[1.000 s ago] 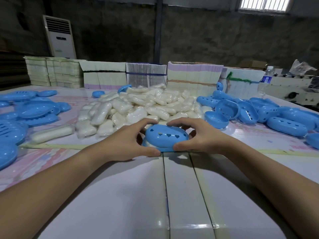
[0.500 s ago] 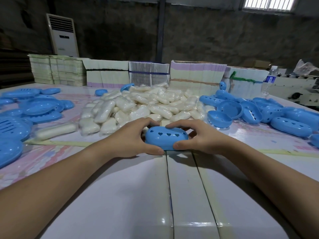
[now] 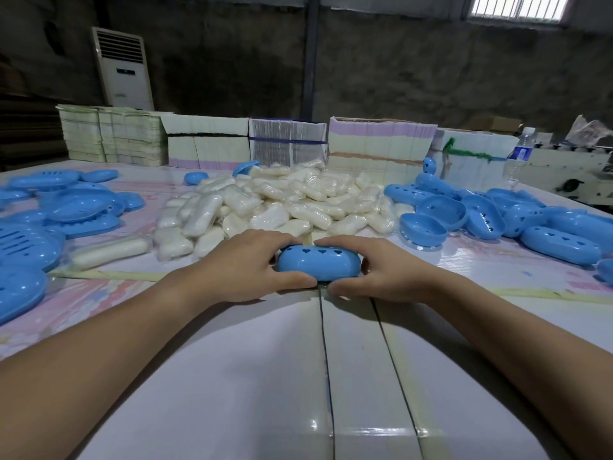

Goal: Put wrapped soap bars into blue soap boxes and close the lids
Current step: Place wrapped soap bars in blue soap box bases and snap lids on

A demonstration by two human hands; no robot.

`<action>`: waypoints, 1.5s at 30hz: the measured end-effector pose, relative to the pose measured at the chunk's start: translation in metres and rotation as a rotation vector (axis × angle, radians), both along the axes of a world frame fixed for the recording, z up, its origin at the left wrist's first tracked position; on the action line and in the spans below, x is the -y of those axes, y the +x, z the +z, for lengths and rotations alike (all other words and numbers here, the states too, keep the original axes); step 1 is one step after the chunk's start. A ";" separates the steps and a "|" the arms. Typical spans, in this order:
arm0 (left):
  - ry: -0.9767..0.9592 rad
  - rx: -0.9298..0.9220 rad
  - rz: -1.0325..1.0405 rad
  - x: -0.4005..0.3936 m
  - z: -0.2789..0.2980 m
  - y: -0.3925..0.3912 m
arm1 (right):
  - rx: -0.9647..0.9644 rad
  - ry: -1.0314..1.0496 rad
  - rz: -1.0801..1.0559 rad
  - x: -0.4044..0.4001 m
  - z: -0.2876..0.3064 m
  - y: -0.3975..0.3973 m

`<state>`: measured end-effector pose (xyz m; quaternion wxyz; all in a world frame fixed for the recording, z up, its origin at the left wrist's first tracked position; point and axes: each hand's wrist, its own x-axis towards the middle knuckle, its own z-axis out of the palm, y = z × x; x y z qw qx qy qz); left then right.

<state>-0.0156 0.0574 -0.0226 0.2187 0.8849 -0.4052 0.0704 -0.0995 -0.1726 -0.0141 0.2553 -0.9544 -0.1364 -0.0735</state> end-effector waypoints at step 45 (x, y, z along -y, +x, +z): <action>-0.223 0.176 -0.151 -0.003 -0.030 0.041 | 0.188 0.209 -0.773 0.172 0.021 -0.149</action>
